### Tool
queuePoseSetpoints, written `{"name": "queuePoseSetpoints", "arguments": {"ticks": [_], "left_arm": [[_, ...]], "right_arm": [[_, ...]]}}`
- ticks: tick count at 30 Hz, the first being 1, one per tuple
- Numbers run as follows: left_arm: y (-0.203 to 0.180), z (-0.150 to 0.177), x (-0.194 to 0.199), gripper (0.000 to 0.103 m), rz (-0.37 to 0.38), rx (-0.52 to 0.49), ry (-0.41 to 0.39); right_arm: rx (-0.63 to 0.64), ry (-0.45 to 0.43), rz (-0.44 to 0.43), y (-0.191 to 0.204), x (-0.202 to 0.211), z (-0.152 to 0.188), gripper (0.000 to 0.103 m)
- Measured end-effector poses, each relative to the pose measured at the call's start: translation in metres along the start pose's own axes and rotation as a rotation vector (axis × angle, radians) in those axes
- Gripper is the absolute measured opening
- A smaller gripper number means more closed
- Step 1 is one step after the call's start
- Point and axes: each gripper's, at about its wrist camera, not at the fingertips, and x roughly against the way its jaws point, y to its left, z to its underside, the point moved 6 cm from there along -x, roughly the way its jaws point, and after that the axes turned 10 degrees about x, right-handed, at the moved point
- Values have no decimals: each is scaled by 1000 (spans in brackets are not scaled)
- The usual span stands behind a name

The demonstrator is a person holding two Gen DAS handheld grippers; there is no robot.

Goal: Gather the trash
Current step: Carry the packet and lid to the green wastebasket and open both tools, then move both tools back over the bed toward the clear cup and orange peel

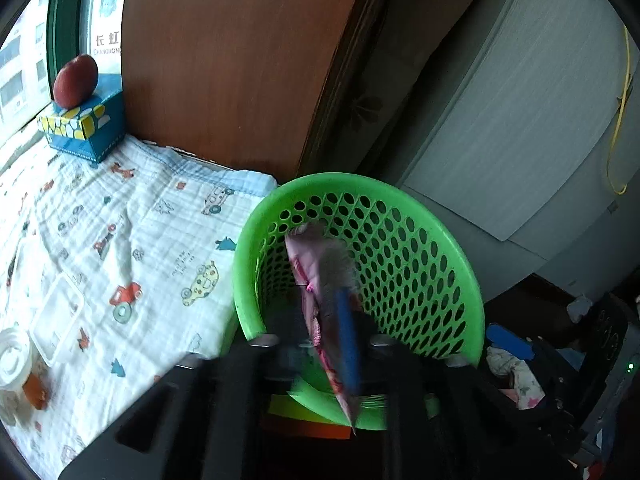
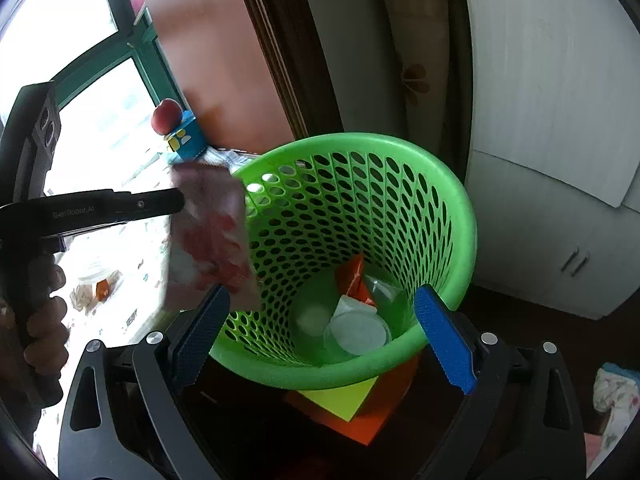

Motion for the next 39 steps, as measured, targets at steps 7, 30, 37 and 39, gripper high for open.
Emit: {"name": "queuePoseSetpoints", "arguments": {"ticks": [7,30,37,39], "left_arm": [[11,4,14,47,-13,5,-23],[230,68,161,63,-421,246,-230],[319,91,199,65,-559,357,-248],[337,97,201,65,-568,373,-233]], "right_arm": [[8,-7,-12,8,4,1,92],[209,8,-174,136,-20,-22,92],[277,35,-237,190,-37,-25,92],[300,42,-252,206,-42,-25,92]]}}
